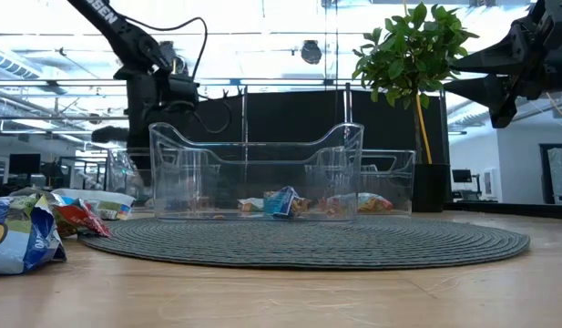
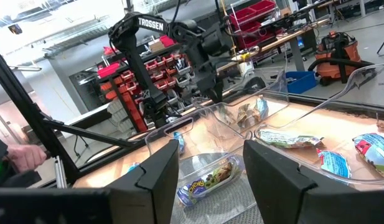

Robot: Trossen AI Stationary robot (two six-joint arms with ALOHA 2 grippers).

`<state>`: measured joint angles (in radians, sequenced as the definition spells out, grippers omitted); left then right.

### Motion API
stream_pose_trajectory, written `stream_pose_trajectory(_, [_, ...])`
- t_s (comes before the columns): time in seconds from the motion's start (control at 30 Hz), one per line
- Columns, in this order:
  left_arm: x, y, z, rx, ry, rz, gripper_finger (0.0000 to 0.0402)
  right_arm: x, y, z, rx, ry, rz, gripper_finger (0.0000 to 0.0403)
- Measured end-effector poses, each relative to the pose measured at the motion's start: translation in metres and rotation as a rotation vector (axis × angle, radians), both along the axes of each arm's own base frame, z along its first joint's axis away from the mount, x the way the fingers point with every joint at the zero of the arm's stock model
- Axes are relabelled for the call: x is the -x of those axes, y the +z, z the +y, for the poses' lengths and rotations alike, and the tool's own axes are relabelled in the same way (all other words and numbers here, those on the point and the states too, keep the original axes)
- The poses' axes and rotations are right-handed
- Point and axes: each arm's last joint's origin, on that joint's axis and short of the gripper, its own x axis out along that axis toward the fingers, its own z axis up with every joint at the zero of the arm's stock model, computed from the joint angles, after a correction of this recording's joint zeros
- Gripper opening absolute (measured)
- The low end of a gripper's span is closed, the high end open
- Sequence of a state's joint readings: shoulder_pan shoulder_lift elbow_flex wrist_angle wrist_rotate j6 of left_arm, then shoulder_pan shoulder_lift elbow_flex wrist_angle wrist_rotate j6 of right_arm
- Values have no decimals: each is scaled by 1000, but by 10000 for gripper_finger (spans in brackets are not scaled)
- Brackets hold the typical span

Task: Pick and place Granola Bars by type
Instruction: Put the yellow granola bar into the top left transparent bin

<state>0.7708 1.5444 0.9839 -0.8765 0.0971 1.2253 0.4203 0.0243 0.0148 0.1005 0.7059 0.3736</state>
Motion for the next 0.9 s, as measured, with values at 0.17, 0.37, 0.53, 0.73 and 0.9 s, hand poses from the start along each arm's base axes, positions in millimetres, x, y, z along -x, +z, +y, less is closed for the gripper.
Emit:
stream_pose_trajectory(0.17, [2, -12, -2, -5, -11, -22, 0, 0, 0, 0, 0, 1, 0, 171])
stream_pose_trajectory(0.37, [2, -16, -2, -6, -51, -47, 0, 0, 0, 0, 0, 0, 0, 171])
stream_pose_trajectory(0.53, [1, -15, -1, -38, -33, -32, 2, 0, 0, 0, 0, 0, 0, 171])
stream_pose_trajectory(0.73, [2, -15, 0, -62, 42, -3, 26, 0, 0, 0, 0, 0, 0, 171])
stream_pose_trajectory(0.9, [1, -15, -1, -64, 71, -3, 45, 0, 0, 0, 0, 0, 0, 171])
